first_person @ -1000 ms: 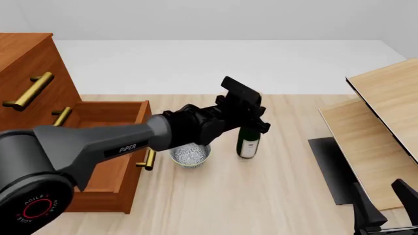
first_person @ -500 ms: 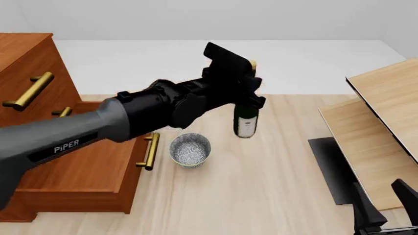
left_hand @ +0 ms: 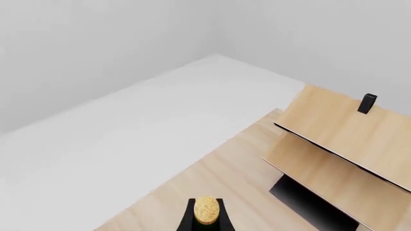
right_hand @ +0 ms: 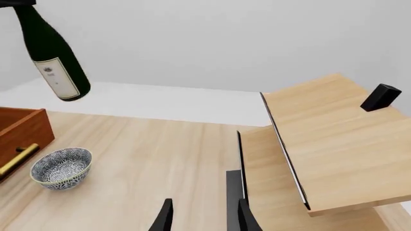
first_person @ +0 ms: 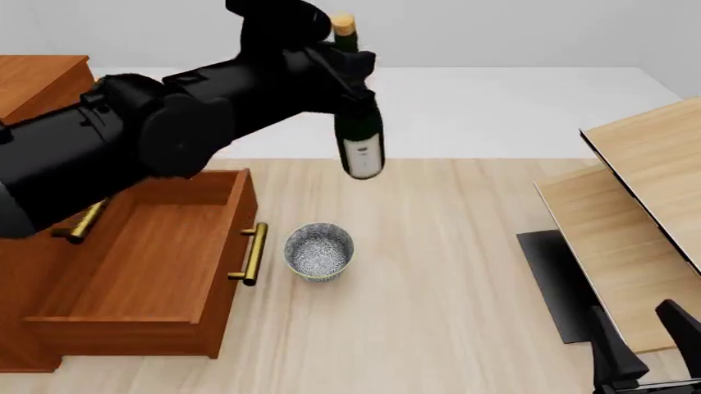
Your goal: Put the wine bottle in the bottom drawer of the cabinet.
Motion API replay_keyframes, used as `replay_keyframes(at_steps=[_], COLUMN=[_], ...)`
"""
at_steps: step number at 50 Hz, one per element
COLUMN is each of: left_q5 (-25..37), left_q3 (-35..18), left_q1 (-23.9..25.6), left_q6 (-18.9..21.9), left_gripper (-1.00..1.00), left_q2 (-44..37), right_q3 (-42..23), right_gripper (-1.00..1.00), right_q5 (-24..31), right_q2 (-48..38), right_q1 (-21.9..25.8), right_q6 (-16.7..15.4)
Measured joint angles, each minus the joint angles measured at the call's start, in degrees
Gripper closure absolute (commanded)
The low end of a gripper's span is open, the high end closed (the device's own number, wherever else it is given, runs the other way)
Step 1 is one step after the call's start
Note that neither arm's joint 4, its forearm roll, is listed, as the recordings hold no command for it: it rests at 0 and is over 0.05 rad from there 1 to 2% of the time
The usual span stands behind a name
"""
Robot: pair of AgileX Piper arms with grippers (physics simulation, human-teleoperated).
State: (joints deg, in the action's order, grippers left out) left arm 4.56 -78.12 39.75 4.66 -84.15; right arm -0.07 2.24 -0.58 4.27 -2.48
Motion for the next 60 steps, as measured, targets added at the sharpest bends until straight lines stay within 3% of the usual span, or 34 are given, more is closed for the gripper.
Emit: replay_keyframes(at_steps=[30,60], left_q5=[11.1,26.1], left_q3=[3.8,2.7], left_q1=[-13.1,-23.4], left_q6=[1.3,-0.8], left_gripper=[1.00,1.00], left_q2=[13.9,16.7], right_q3=[0.0,0.0], right_gripper=[-1.00,-1.00], right_q5=[0.0,-0.2], right_q2=[0.0,-0.1], right_q1=[0.1,0.4], right_q6=[-0.3,-0.7])
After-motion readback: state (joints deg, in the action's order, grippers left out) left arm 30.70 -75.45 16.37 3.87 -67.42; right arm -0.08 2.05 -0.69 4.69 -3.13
